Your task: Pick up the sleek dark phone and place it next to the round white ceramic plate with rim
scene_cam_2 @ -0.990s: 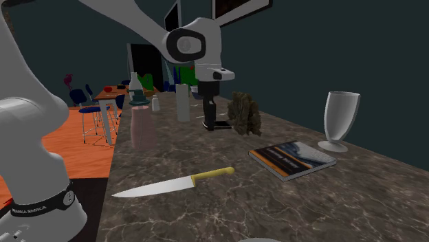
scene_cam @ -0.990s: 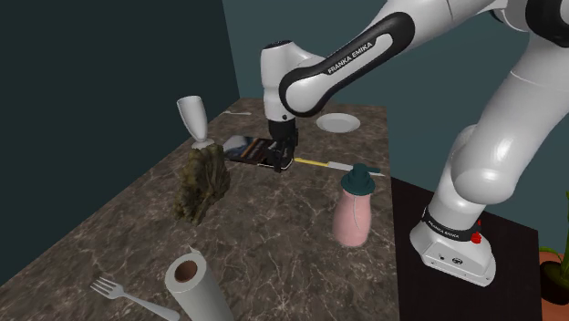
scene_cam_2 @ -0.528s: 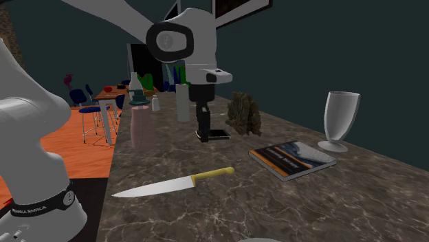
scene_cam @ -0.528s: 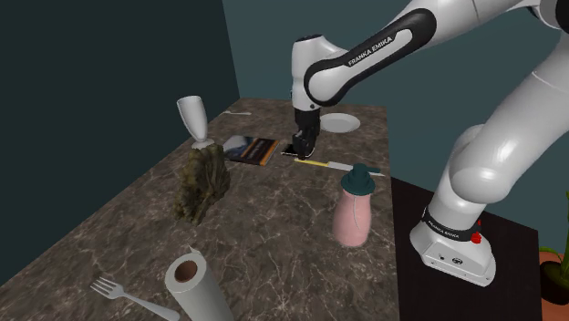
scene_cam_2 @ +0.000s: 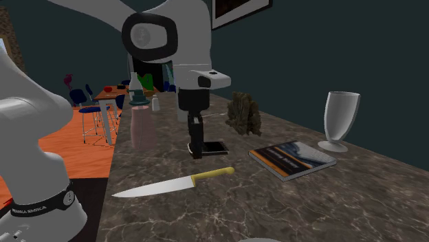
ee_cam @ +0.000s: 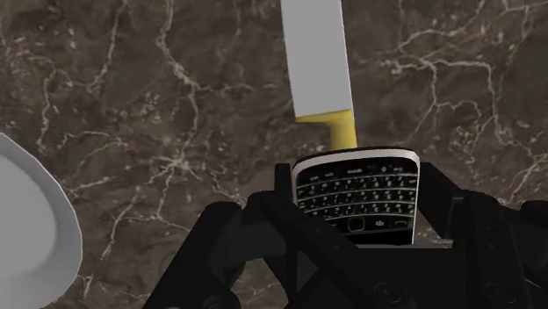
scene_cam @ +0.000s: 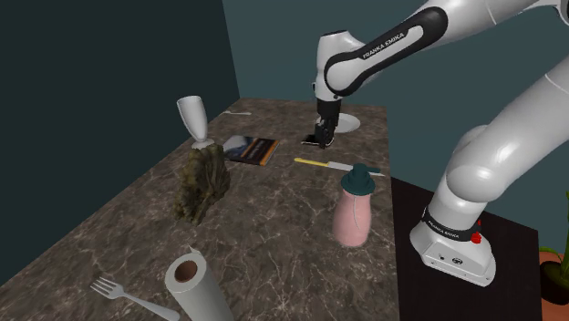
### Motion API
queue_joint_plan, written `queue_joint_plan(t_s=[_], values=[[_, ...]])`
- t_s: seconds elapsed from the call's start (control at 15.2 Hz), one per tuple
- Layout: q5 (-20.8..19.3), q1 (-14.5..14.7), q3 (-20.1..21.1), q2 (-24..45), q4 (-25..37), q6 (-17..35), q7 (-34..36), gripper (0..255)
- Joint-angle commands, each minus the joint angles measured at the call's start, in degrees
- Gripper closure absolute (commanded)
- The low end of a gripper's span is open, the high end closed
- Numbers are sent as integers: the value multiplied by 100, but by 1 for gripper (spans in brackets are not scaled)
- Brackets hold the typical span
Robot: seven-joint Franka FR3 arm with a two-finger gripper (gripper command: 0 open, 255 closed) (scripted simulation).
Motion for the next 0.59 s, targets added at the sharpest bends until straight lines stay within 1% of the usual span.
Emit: queue_joint_plan(t_s=[0.0,0.53], values=[[-118,-180,-269,-75,-49,-33,-371,255],[-516,-764,-1139,-90,-26,-66,-1538,255]])
